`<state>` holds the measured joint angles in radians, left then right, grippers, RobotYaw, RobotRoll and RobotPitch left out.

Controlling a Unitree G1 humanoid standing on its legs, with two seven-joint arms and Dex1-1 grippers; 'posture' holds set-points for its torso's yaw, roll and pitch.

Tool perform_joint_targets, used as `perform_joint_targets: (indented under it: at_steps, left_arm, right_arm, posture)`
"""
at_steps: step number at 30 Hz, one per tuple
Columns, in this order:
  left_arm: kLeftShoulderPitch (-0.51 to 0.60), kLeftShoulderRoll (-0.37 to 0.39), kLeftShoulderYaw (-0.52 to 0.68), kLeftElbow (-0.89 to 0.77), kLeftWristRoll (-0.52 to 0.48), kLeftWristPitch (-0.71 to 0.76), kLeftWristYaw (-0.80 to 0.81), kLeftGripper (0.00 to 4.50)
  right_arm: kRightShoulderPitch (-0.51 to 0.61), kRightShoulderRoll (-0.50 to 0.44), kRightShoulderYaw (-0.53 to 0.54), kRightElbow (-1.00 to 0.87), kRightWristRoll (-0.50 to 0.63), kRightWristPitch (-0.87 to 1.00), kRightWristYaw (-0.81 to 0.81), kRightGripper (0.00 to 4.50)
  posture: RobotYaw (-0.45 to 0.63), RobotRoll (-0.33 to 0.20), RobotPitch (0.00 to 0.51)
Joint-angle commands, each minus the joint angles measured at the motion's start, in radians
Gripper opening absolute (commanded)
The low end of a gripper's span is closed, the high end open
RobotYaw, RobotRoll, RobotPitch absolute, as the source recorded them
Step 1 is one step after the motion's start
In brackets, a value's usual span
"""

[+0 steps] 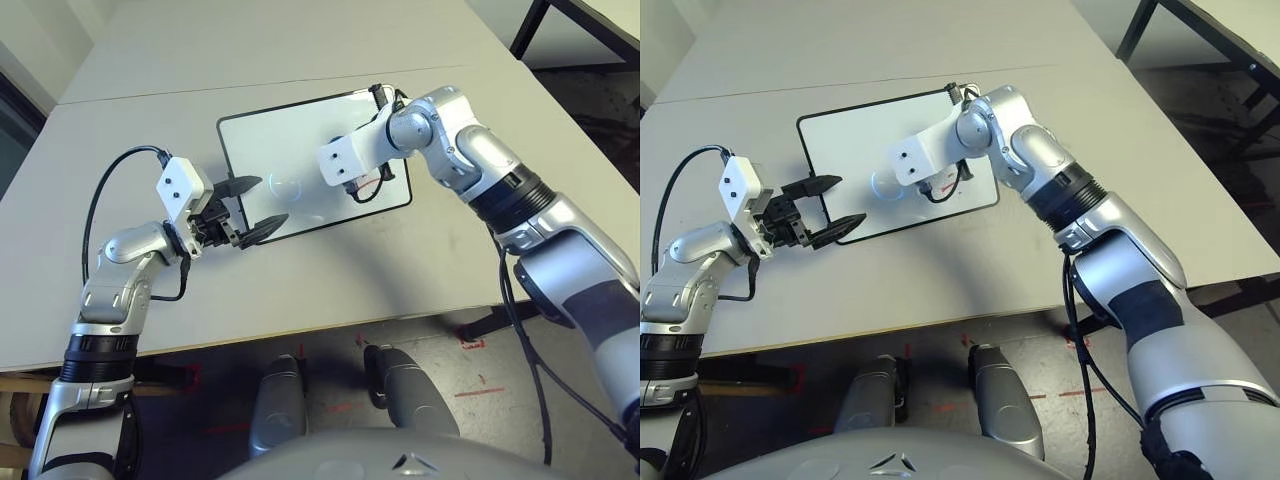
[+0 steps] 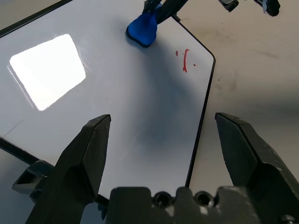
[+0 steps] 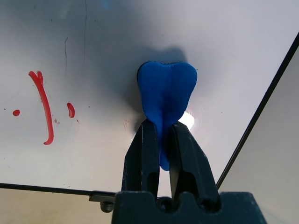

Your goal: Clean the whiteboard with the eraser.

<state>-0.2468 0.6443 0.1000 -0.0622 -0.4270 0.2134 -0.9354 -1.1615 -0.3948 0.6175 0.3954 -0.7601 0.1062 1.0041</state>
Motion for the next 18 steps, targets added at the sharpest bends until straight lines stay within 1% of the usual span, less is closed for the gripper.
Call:
perform_joint_targets:
  at_steps: [1,10,11,14,18]
  left_arm:
    - [0.006,-0.002,-0.007,-0.001,0.015,-0.008,-0.001,4.50]
    - [-0.002,-0.002,-0.012,0.010,0.015,-0.013,-0.006,4.50]
    - [-0.003,-0.002,-0.012,0.010,0.015,-0.013,-0.006,4.50]
    - [-0.006,-0.002,-0.014,0.019,0.016,-0.016,-0.009,4.50]
    - [-0.004,0.000,-0.014,0.017,0.016,-0.016,-0.012,4.50]
  right_arm:
    - [0.023,-0.043,0.001,0.015,-0.017,-0.008,0.006,0.09]
    - [0.047,-0.138,-0.008,0.029,-0.029,-0.007,0.010,0.09]
    - [0.049,-0.145,-0.008,0.030,-0.029,-0.008,0.009,0.09]
    - [0.052,-0.153,-0.013,0.026,-0.025,0.000,0.009,0.09]
    - [0.045,-0.163,-0.035,-0.022,-0.011,0.023,0.036,0.09]
  posture:
    - [-0.08,0.000,0.113]
    - [-0.08,0.000,0.113]
    - [-0.10,0.000,0.117]
    - [-0.10,0.000,0.118]
    - [-0.10,0.000,0.123]
